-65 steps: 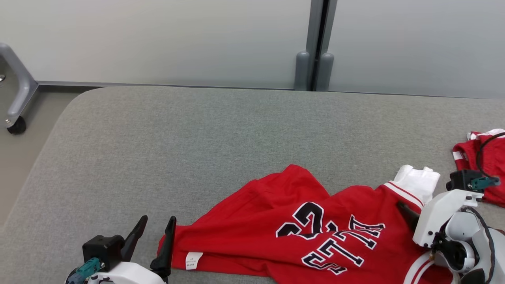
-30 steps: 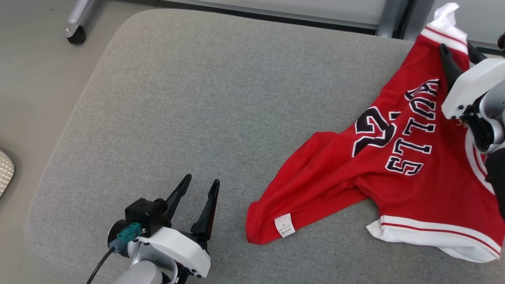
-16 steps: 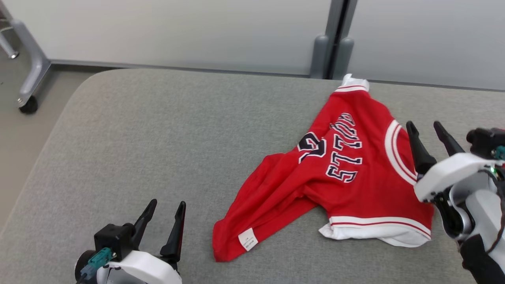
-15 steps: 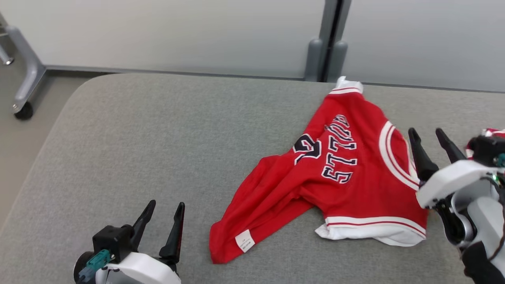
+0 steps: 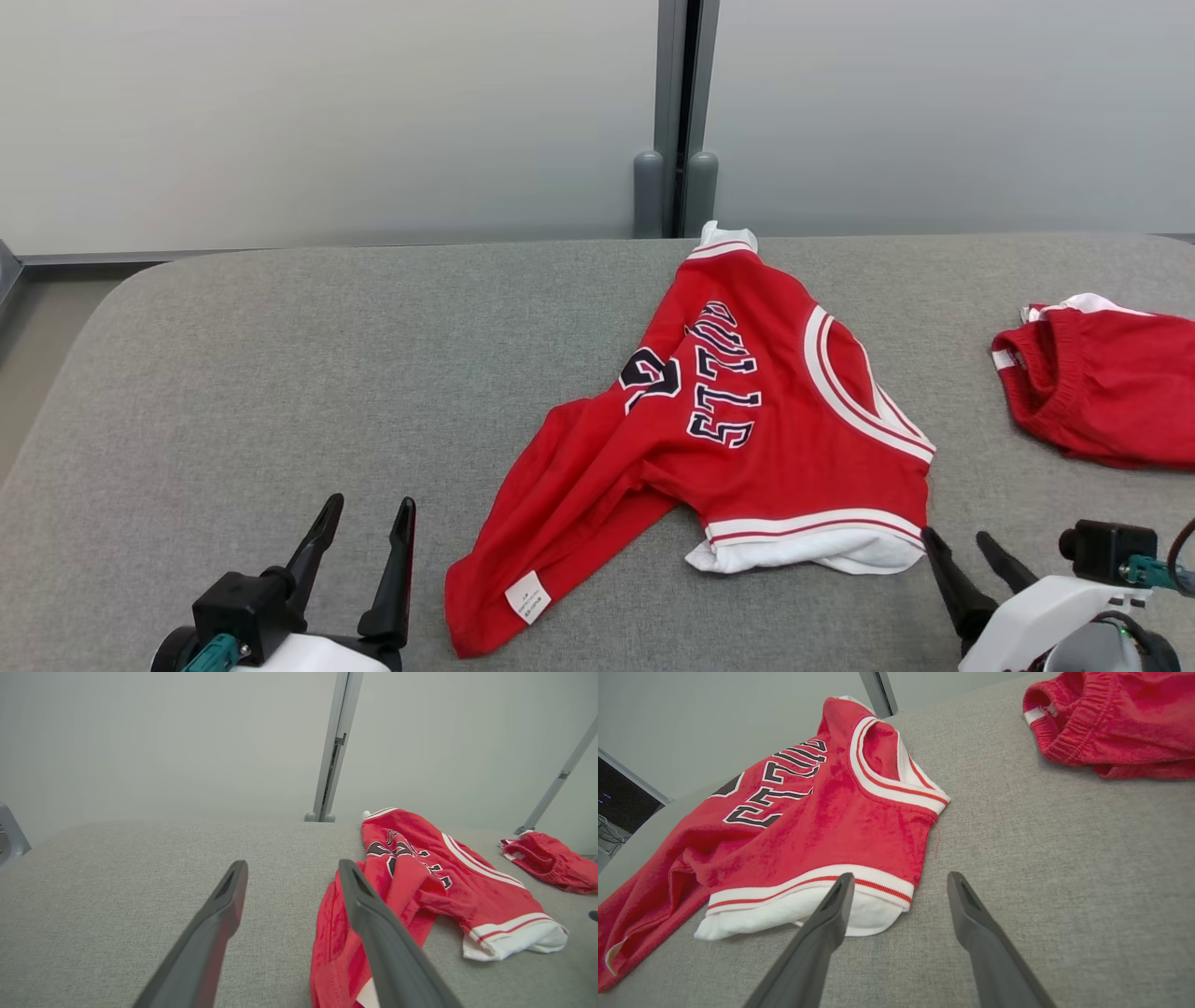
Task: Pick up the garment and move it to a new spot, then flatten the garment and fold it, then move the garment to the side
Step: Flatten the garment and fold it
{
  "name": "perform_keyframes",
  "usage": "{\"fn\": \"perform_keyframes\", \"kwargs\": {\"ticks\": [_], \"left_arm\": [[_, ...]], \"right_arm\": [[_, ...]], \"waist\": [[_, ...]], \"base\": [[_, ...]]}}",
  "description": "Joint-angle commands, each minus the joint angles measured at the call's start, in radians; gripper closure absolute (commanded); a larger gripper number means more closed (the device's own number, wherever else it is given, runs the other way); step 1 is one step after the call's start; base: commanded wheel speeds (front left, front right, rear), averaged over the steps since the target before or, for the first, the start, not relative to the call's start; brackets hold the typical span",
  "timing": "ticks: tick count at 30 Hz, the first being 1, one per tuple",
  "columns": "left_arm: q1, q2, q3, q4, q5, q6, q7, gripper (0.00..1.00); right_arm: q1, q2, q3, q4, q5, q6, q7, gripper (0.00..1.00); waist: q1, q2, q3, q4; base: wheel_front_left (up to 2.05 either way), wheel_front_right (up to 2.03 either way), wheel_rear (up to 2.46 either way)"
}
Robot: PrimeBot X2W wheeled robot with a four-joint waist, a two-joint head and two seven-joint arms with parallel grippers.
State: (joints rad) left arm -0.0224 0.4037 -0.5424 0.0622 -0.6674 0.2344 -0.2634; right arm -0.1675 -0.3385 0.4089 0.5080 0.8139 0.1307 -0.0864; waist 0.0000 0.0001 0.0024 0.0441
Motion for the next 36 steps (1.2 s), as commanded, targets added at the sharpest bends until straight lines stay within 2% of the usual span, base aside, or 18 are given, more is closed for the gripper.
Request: {"fn": "perform_keyframes", "kwargs": {"ticks": [1,7,16,17,18,19,23,26,32,36], "left_arm": [[0.005,0.002,0.007,0.000,0.007,-0.005,-0.001,0.00],[0.009,-0.011,0.010,0.012,0.014,-0.016,-0.001,0.00],[0.002,-0.011,0.010,0.022,0.014,-0.023,0.000,0.00],[0.000,-0.011,0.010,0.022,0.014,-0.023,0.000,0.00],[-0.001,-0.012,0.010,0.023,0.014,-0.024,0.000,0.00],[-0.002,-0.012,0.009,0.024,0.014,-0.024,0.000,0.00],[-0.002,-0.011,0.010,0.024,0.014,-0.021,0.001,0.00],[0.007,-0.009,0.010,0.022,0.012,-0.018,0.001,0.00],[-0.006,-0.020,0.000,0.017,0.014,-0.020,0.002,0.00],[-0.033,-0.035,-0.007,0.025,0.019,-0.030,0.002,0.00]], "right_arm": [[0.008,0.001,0.001,-0.005,0.006,0.000,0.009,0.00],[0.036,0.031,-0.018,0.008,0.039,0.000,0.150,0.00],[-0.015,0.095,-0.115,0.112,0.002,0.000,0.221,0.00],[-0.019,0.102,-0.120,0.116,0.002,0.000,0.224,0.22],[-0.022,0.107,-0.125,0.121,-0.001,0.000,0.225,0.22],[-0.024,0.111,-0.128,0.124,-0.005,0.000,0.224,1.00],[-0.027,0.107,-0.148,0.091,-0.017,0.000,0.200,1.00],[-0.014,0.104,-0.149,0.008,0.000,0.000,0.211,1.00],[-0.064,0.056,-0.160,-0.192,0.049,0.000,0.324,1.00],[-0.150,0.045,-0.182,-0.211,0.091,0.000,0.415,1.00]], "waist": [[0.0000,-0.0001,-0.001,0.004],[0.0000,-0.0001,-0.004,0.036],[0.0000,-0.0001,0.015,0.093],[0.0000,-0.0001,0.018,0.099],[0.0000,-0.0001,0.019,0.103],[0.0000,-0.0001,0.020,0.109],[0.0000,-0.0001,0.021,0.128],[0.0000,-0.0001,0.020,0.138],[0.0000,-0.0001,0.048,0.164],[0.0000,-0.0001,0.090,0.190]], "base": [[0.00,0.00,0.00],[0.00,0.00,0.00],[0.00,0.00,0.00],[0.00,0.00,0.00],[0.00,0.00,0.00],[0.00,0.00,0.00],[0.00,0.00,0.00],[0.00,0.00,0.00],[0.00,0.00,0.00],[0.00,0.00,0.00]]}}
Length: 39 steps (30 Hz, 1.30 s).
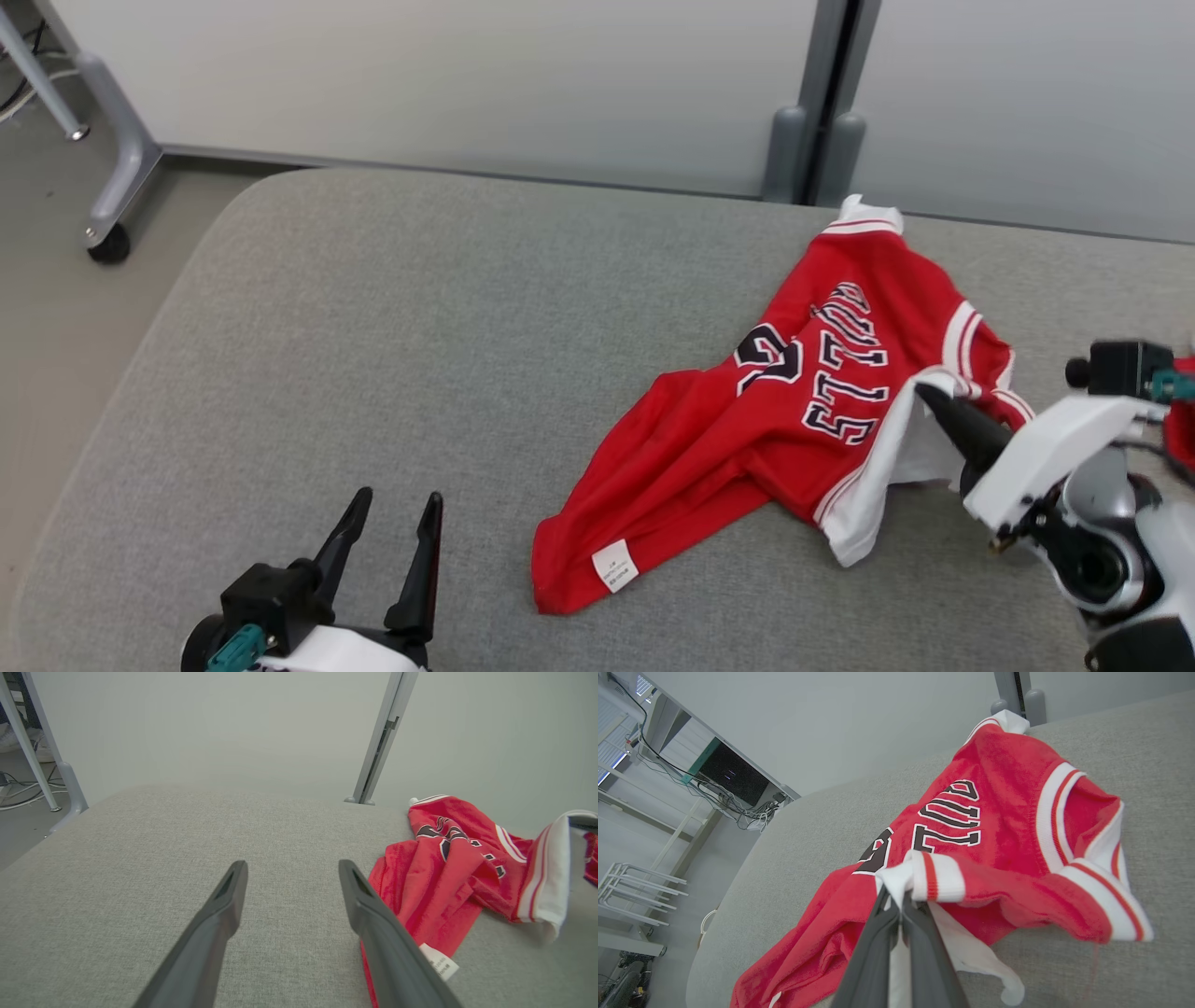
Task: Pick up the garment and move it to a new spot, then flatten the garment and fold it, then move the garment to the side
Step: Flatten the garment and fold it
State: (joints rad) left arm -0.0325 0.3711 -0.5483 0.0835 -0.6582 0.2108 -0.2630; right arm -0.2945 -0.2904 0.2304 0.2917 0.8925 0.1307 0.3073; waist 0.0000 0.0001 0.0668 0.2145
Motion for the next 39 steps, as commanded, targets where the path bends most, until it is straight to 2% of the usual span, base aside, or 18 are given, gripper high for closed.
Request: {"fn": "perform_keyframes", "kwargs": {"ticks": [1,7,8,9,10,13,17,24,28,32,39], "left_arm": [[-0.023,-0.002,-0.001,0.004,0.009,-0.006,0.001,0.00],[-0.067,-0.036,-0.012,0.036,0.014,-0.027,0.000,0.00],[-0.072,-0.041,-0.011,0.043,0.015,-0.030,0.000,0.00],[-0.075,-0.046,-0.010,0.049,0.016,-0.034,0.000,0.00],[-0.083,-0.053,-0.008,0.062,0.018,-0.037,0.000,0.00],[-0.086,-0.057,-0.008,0.075,0.019,-0.044,-0.001,0.00],[-0.076,-0.054,-0.003,0.099,0.019,-0.050,-0.001,0.00],[-0.038,-0.037,0.006,0.096,0.011,-0.043,-0.001,0.00],[-0.020,-0.031,0.006,0.084,0.009,-0.035,0.000,0.00],[-0.015,-0.027,0.007,0.074,0.008,-0.032,0.000,0.00],[-0.027,-0.025,0.000,0.069,0.006,-0.035,0.004,0.00]], "right_arm": [[-0.023,-0.003,-0.004,0.005,0.012,0.000,0.021,1.00],[-0.177,-0.017,-0.009,0.120,0.036,0.000,0.118,1.00],[-0.198,-0.018,-0.001,0.142,0.035,0.000,0.124,0.93],[-0.216,-0.017,0.007,0.165,0.037,0.000,0.125,0.78],[-0.250,-0.010,0.021,0.206,0.047,0.000,0.109,0.00],[-0.269,-0.005,0.033,0.242,0.057,0.000,0.080,0.00],[-0.248,-0.002,0.089,0.217,0.094,0.000,-0.055,0.00],[-0.122,-0.082,0.132,0.050,0.128,0.000,-0.297,0.00],[-0.037,-0.136,0.133,-0.002,0.097,0.000,-0.397,0.00],[0.041,-0.158,0.150,-0.019,0.055,0.000,-0.432,0.00],[0.049,-0.116,0.178,0.052,0.045,0.000,-0.364,0.00]], "waist": [[0.0000,-0.0001,0.025,0.020],[0.0000,-0.0001,0.083,0.067],[0.0000,-0.0001,0.087,0.071],[0.0000,-0.0001,0.090,0.074],[0.0000,-0.0001,0.093,0.075],[0.0000,-0.0001,0.086,0.070],[0.0000,-0.0001,0.040,0.037],[0.0000,-0.0001,-0.023,-0.038],[0.0000,-0.0001,-0.040,-0.068],[0.0000,-0.0001,-0.041,-0.083],[0.0000,-0.0001,-0.032,-0.070]], "base": [[0.00,0.00,0.00],[0.00,0.00,0.00],[0.00,0.00,0.00],[0.00,0.00,0.00],[0.00,0.00,0.00],[0.00,0.00,0.00],[0.00,0.00,0.00],[0.00,0.00,0.00],[0.00,0.00,0.00],[0.00,0.00,0.00],[0.00,0.00,0.00]]}}
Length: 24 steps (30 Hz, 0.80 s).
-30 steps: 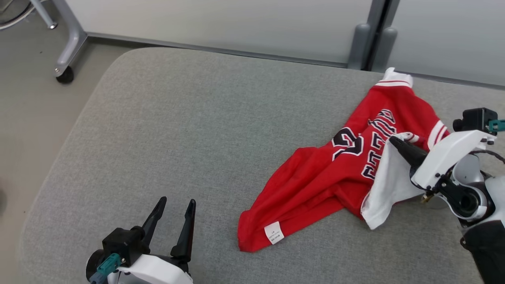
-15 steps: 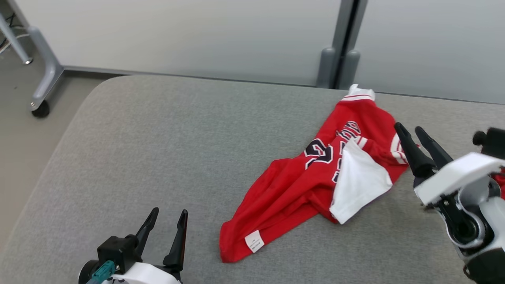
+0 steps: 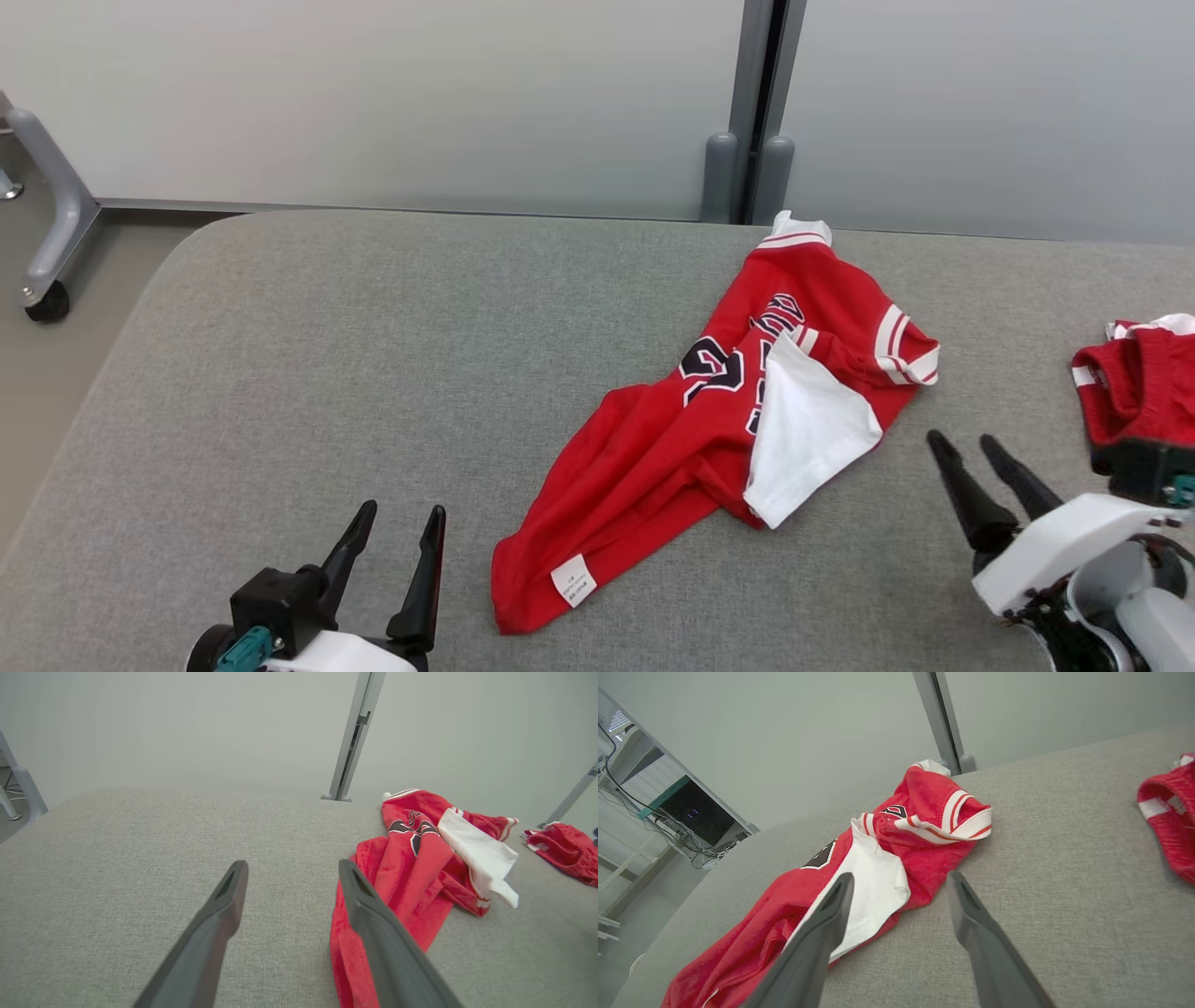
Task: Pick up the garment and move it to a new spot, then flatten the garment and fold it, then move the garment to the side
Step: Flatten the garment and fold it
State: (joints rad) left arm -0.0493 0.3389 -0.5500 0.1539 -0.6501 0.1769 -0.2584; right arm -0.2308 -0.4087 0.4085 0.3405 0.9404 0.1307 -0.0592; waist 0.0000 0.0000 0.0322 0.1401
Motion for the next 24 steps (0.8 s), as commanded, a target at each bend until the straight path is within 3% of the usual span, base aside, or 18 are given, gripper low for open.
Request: {"fn": "perform_keyframes", "kwargs": {"ticks": [1,10,16,18,21,24], "left_arm": [[-0.012,0.008,0.002,-0.001,-0.002,0.000,-0.001,0.00],[-0.032,0.001,-0.007,0.004,0.000,-0.004,0.006,0.00],[-0.040,-0.002,-0.006,0.013,-0.003,-0.006,0.005,0.00],[-0.041,-0.003,-0.006,0.015,-0.004,-0.007,0.004,0.00],[-0.040,-0.004,-0.006,0.017,-0.005,-0.007,0.003,0.00],[-0.034,-0.002,-0.005,0.020,-0.006,-0.005,0.002,0.00]], "right_arm": [[-0.031,0.008,0.001,0.028,-0.005,0.000,0.018,0.00],[-0.173,0.083,0.022,0.262,-0.017,0.000,0.150,0.00],[-0.246,0.107,0.009,0.395,-0.043,0.000,0.172,0.00],[-0.262,0.112,0.007,0.425,-0.053,0.000,0.170,0.36],[-0.277,0.120,0.001,0.457,-0.061,0.000,0.166,1.00],[-0.281,0.127,-0.001,0.472,-0.067,0.000,0.160,1.00]], "waist": [[0.0000,0.0000,0.006,0.009],[0.0000,0.0000,0.035,0.062],[0.0000,0.0000,0.046,0.097],[0.0000,0.0000,0.047,0.103],[0.0000,0.0000,0.047,0.109],[0.0000,0.0000,0.042,0.108]], "base": [[0.00,0.00,0.00],[0.00,0.00,0.00],[0.00,0.00,0.00],[0.00,0.00,0.00],[0.00,0.00,0.00],[0.00,0.00,0.00]]}}
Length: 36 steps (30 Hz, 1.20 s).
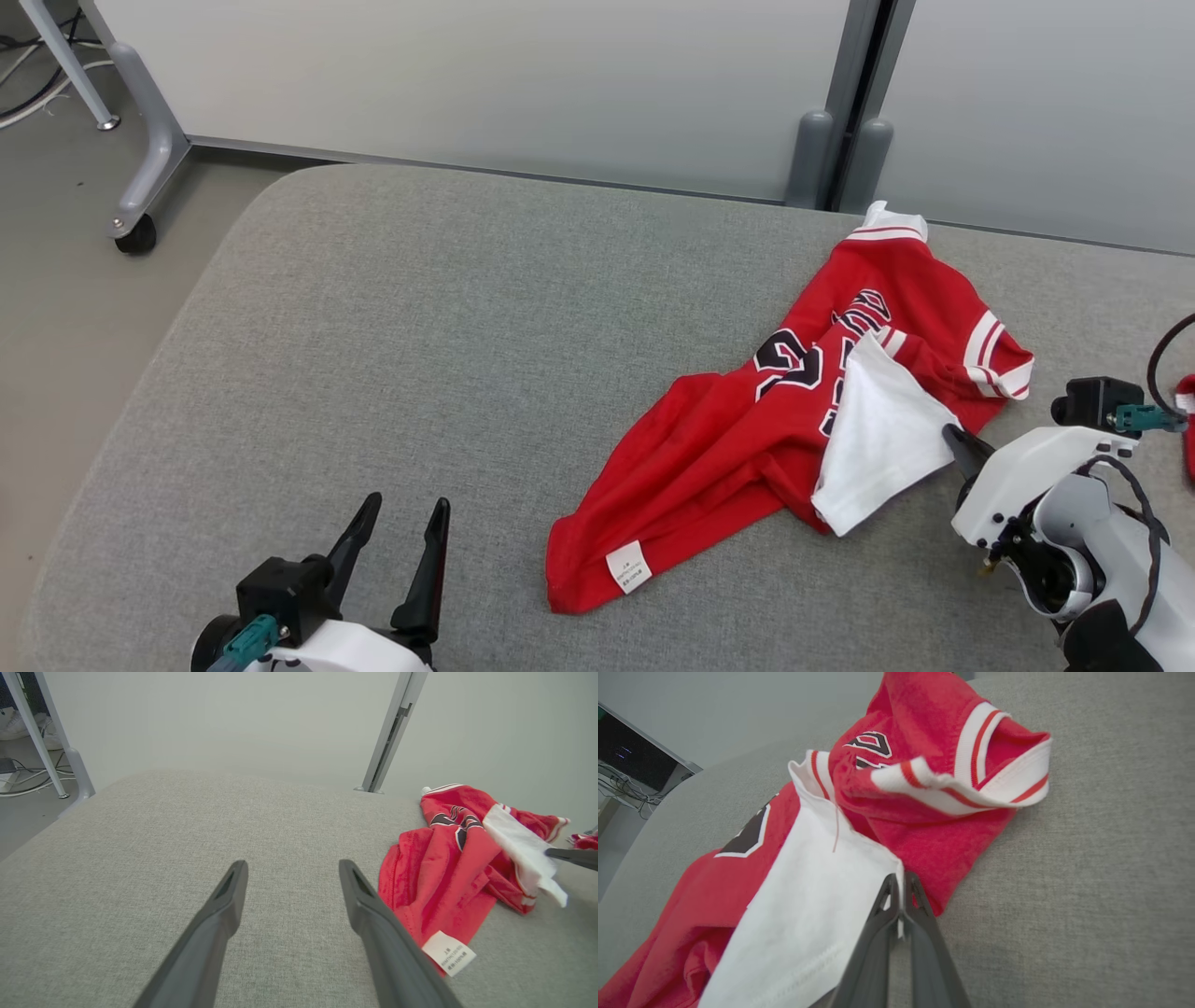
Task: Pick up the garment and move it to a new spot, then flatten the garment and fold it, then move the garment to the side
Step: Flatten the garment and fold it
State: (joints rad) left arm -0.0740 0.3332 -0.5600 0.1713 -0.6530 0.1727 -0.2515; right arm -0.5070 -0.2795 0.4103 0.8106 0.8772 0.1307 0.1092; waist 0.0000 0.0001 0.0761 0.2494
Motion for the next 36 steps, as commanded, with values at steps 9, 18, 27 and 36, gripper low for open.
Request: {"fn": "perform_keyframes", "kwargs": {"ticks": [9,18,27,36], "left_arm": [[0.025,0.018,0.015,0.003,-0.014,0.013,-0.005,0.00],[0.069,0.031,0.026,-0.012,-0.025,0.027,-0.004,0.00],[0.076,0.034,0.025,-0.015,-0.029,0.030,-0.003,0.00],[0.064,0.041,0.018,-0.007,-0.031,0.024,0.003,0.00]], "right_arm": [[0.093,-0.017,-0.021,-0.143,0.045,0.000,-0.026,1.00],[0.304,-0.106,-0.086,-0.471,0.162,0.000,0.140,1.00],[0.511,-0.181,-0.267,-0.619,0.261,0.000,0.354,1.00],[0.622,-0.078,-0.437,-0.539,0.121,0.000,0.526,0.00]], "waist": [[0.0000,-0.0001,-0.044,-0.051],[0.0000,-0.0001,-0.096,-0.159],[0.0000,-0.0001,-0.090,-0.201],[0.0000,-0.0001,-0.080,-0.210]], "base": [[0.00,0.00,0.00],[0.00,0.00,0.00],[0.00,0.00,0.00],[0.00,0.00,0.00]]}}
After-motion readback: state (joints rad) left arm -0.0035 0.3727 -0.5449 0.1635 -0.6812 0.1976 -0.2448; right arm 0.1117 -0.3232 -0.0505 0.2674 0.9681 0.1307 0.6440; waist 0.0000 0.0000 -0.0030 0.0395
